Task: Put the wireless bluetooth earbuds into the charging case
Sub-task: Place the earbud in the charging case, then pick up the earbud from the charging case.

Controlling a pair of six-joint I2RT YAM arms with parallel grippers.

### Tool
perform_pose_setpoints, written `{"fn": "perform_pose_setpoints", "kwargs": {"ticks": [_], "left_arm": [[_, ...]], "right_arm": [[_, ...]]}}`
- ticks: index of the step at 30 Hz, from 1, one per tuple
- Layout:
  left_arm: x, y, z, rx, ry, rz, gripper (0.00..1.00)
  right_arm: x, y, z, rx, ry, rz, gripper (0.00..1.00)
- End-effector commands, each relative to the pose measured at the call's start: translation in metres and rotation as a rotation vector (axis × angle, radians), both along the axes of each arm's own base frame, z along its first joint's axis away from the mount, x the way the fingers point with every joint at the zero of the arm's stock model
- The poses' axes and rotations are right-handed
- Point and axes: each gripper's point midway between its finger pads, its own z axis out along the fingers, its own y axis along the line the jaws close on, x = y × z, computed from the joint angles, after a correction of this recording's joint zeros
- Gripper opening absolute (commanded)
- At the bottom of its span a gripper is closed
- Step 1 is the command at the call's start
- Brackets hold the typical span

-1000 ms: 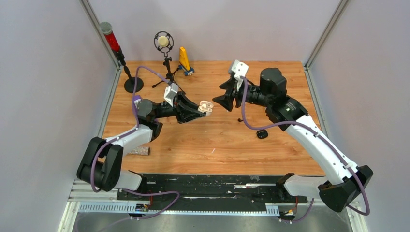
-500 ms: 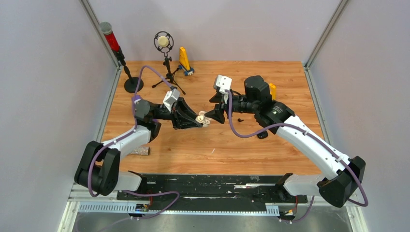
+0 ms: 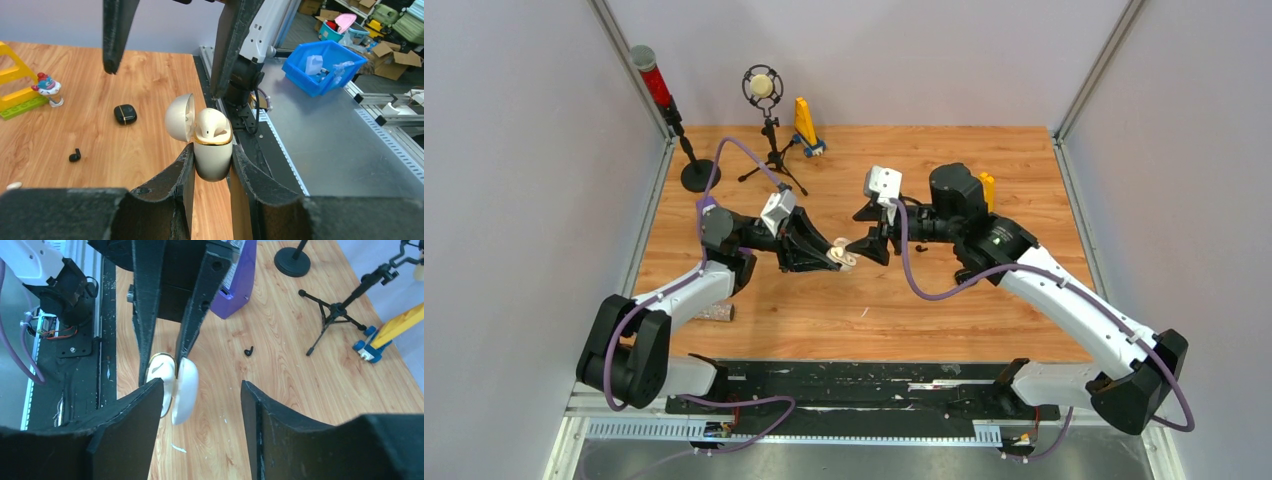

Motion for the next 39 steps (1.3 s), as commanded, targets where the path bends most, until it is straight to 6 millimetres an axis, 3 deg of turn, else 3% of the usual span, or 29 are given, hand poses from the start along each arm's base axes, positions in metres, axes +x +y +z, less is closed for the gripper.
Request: {"fn": "perform_pose_setpoints", "kwargs": {"ticks": [1, 6, 9, 13, 18, 21, 26, 39], "left_arm": [[-0.004, 0.003, 0.002, -0.008, -0.06, -0.01, 0.05], [0.018, 0.001, -0.006, 0.003, -0.009, 0.082, 0.03], [0.041, -0.002, -0.018, 0.023, 0.038, 0.189, 0.03], [0.058, -0.002, -0.032, 0.041, 0.062, 0.275, 0.02], [0.058, 0.0, -0.034, 0.043, 0.045, 0.286, 0.02], [0.059, 0.002, -0.032, 0.039, 0.037, 0.3, 0.02], [0.065, 0.005, -0.03, 0.028, 0.027, 0.336, 0.02], [0.061, 0.012, -0.022, -0.002, -0.029, 0.323, 0.04]], "right_arm": [[-0.001, 0.005, 0.018, -0.004, -0.068, 0.016, 0.56], [-0.001, 0.007, 0.056, 0.048, 0.001, -0.027, 0.5], [0.001, 0.012, 0.064, 0.076, 0.084, -0.053, 0.49], [0.002, 0.026, 0.047, 0.071, 0.22, -0.045, 0.4], [0.016, 0.036, 0.012, 0.017, 0.299, -0.083, 0.38], [0.025, 0.034, 0.002, 0.011, 0.326, -0.148, 0.37], [0.037, 0.026, -0.008, 0.051, 0.405, -0.256, 0.25], [0.034, 0.025, -0.019, 0.067, 0.479, -0.255, 0.27]]}}
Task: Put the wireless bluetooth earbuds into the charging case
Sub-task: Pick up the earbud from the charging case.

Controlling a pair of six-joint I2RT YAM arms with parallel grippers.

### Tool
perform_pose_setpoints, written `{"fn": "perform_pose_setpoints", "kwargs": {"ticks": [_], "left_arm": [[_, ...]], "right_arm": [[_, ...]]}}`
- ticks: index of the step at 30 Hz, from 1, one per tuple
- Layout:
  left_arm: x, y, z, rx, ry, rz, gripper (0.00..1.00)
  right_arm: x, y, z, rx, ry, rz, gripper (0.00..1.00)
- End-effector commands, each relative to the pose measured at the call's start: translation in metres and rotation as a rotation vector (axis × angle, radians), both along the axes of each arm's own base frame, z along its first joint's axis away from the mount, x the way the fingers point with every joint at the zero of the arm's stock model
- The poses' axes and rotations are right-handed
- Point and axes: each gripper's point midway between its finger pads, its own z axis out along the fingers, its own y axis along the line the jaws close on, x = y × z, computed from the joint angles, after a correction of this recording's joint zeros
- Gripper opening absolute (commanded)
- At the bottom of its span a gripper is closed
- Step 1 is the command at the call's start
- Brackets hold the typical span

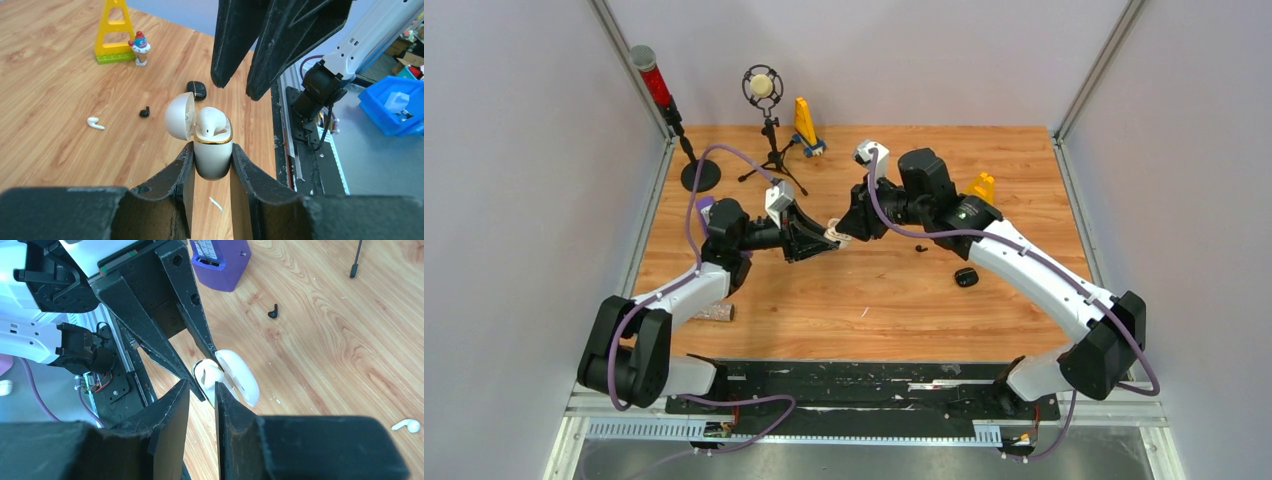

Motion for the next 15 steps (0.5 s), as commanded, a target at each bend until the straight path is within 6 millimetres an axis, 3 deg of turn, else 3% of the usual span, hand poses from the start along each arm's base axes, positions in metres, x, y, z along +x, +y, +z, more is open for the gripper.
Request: {"fn": "perform_pose_setpoints", "kwargs": {"ticks": [1, 5, 8, 9, 15], "left_arm": [[-0.012, 0.004, 0.023, -0.031, -0.143, -0.05, 0.04], [-0.038, 0.008, 0.026, -0.024, -0.223, -0.182, 0.07], [-0.056, 0.012, 0.024, -0.012, -0.27, -0.273, 0.09], [-0.068, 0.015, 0.02, -0.001, -0.288, -0.34, 0.1], [-0.089, 0.023, 0.008, 0.018, -0.309, -0.473, 0.18]], "right_arm": [[-0.007, 0.004, 0.023, 0.076, -0.026, 0.033, 0.27], [-0.027, 0.002, 0.05, 0.103, -0.116, 0.163, 0.3], [-0.04, -0.01, 0.073, 0.1, -0.239, 0.235, 0.34], [-0.054, -0.021, 0.088, 0.094, -0.323, 0.294, 0.4], [-0.075, -0.034, 0.081, 0.056, -0.406, 0.39, 0.48]]}}
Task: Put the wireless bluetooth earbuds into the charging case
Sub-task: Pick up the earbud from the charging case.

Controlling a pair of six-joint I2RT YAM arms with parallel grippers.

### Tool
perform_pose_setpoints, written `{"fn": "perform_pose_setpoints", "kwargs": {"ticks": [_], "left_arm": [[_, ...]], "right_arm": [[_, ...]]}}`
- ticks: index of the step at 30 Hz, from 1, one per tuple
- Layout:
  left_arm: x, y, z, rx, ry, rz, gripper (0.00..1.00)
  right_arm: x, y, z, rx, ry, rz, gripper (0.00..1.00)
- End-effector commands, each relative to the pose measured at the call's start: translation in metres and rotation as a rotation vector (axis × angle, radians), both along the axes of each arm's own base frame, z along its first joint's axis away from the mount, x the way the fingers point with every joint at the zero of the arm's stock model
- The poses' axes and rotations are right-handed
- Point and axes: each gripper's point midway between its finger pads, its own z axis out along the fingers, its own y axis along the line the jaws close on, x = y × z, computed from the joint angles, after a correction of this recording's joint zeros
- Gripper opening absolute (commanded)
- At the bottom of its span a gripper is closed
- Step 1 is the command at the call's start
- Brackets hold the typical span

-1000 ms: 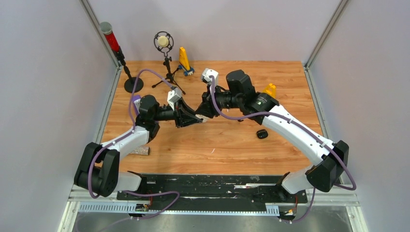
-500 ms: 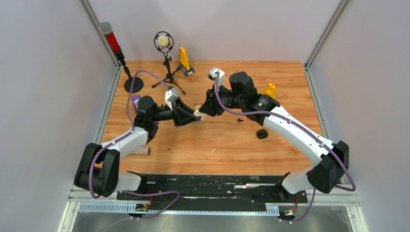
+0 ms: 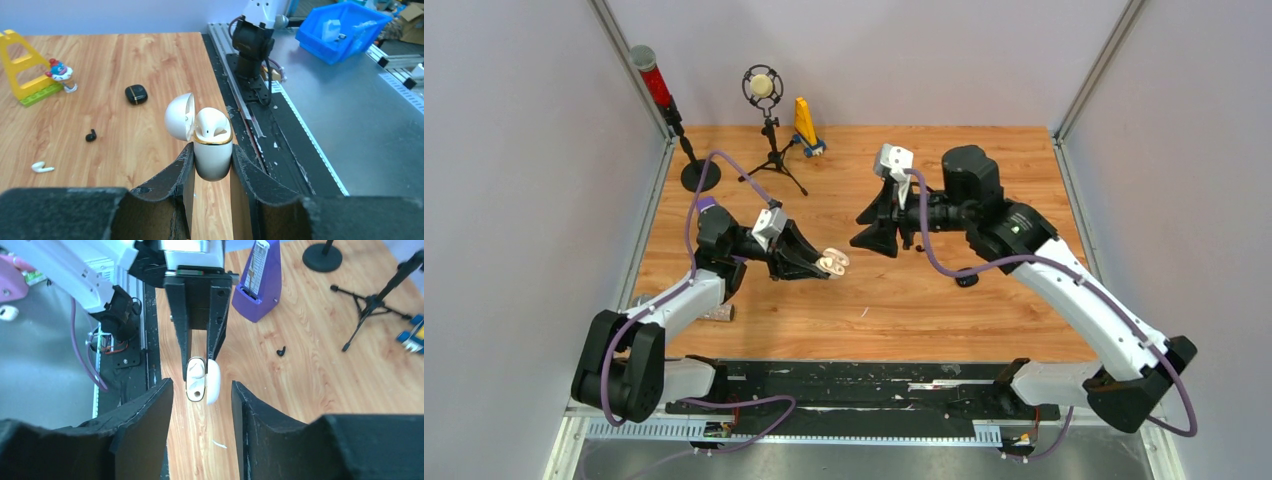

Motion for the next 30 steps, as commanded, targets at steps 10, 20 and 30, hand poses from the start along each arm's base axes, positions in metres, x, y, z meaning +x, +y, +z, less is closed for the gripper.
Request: {"fn": "perform_pose_setpoints", "kwargs": {"ticks": [10, 20, 30], "left_arm": [[-0.038, 0.015, -0.013, 0.024, -0.117, -0.209, 0.18], [-0.036, 0.014, -0.011, 0.019, -0.128, -0.199, 0.17], [0.025, -0.004, -0.005, -0.026, -0.048, 0.128, 0.17]], "right_arm": [[-0.021, -0.007, -0.022, -0.045, -0.084, 0.152, 0.49], [-0.024, 0.002, -0.033, -0.036, 0.002, 0.179, 0.5], [-0.011, 0.022, -0.039, -0.01, 0.139, 0.115, 0.49]]}}
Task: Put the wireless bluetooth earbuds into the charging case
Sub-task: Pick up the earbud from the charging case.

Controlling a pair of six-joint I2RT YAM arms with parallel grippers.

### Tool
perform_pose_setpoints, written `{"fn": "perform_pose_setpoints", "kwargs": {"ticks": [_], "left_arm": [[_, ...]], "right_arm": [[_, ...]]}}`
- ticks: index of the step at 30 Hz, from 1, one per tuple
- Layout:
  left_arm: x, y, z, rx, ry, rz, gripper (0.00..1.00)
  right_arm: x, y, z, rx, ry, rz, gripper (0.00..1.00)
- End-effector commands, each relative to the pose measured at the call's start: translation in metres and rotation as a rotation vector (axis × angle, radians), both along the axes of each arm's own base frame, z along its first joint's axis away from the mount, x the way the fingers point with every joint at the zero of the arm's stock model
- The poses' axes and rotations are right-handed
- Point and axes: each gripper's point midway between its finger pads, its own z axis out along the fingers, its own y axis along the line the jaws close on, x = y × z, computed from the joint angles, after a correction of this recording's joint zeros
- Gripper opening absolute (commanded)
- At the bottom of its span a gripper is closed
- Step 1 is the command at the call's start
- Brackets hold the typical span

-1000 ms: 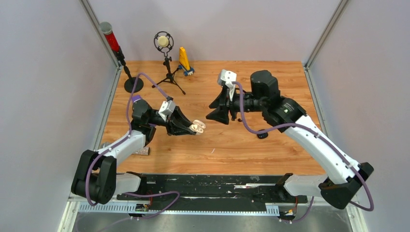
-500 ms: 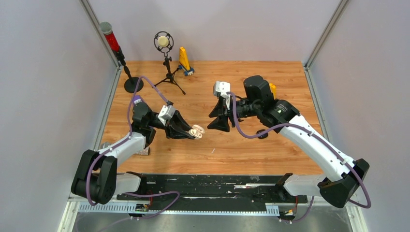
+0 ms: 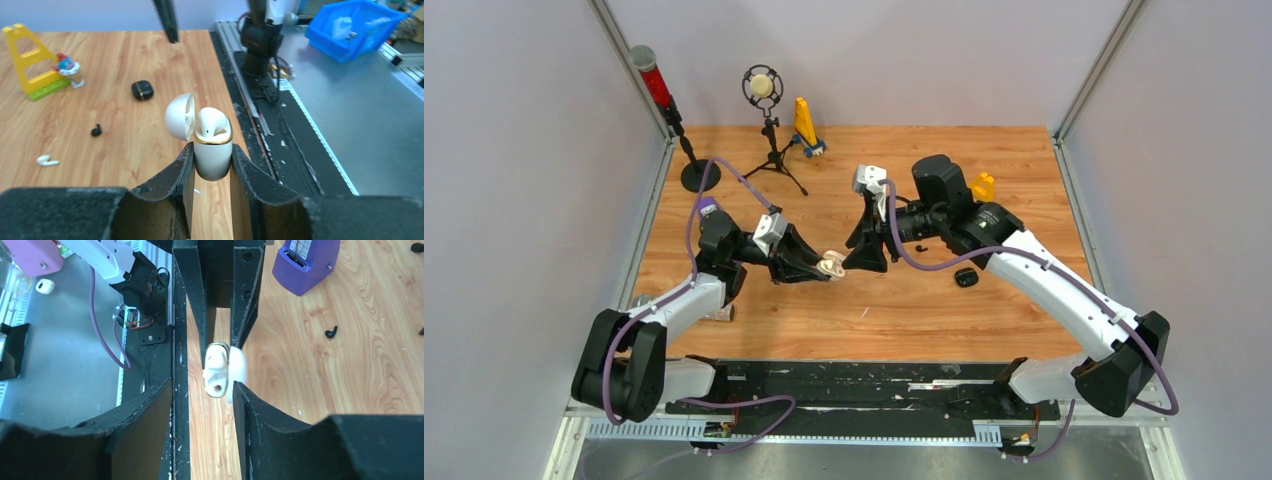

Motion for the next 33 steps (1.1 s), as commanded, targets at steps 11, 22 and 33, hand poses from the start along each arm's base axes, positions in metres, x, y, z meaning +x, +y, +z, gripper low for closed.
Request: {"fn": "perform_pose_setpoints", "kwargs": {"ticks": [11, 22, 33], "left_arm": [[0.076, -0.007, 0.0, -0.046, 0.05, 0.404, 0.17], [0.081, -0.005, 0.005, -0.061, 0.05, 0.446, 0.2], [0.076, -0.005, 0.01, -0.078, 0.025, 0.434, 0.22]], "right_arm": [[0.057, 0.034, -0.015, -0.015, 0.165, -0.237, 0.49], [0.089, 0.033, -0.02, -0.031, 0.174, -0.391, 0.43], [0.091, 0.036, -0.027, -0.04, 0.21, -0.399, 0.33]]}}
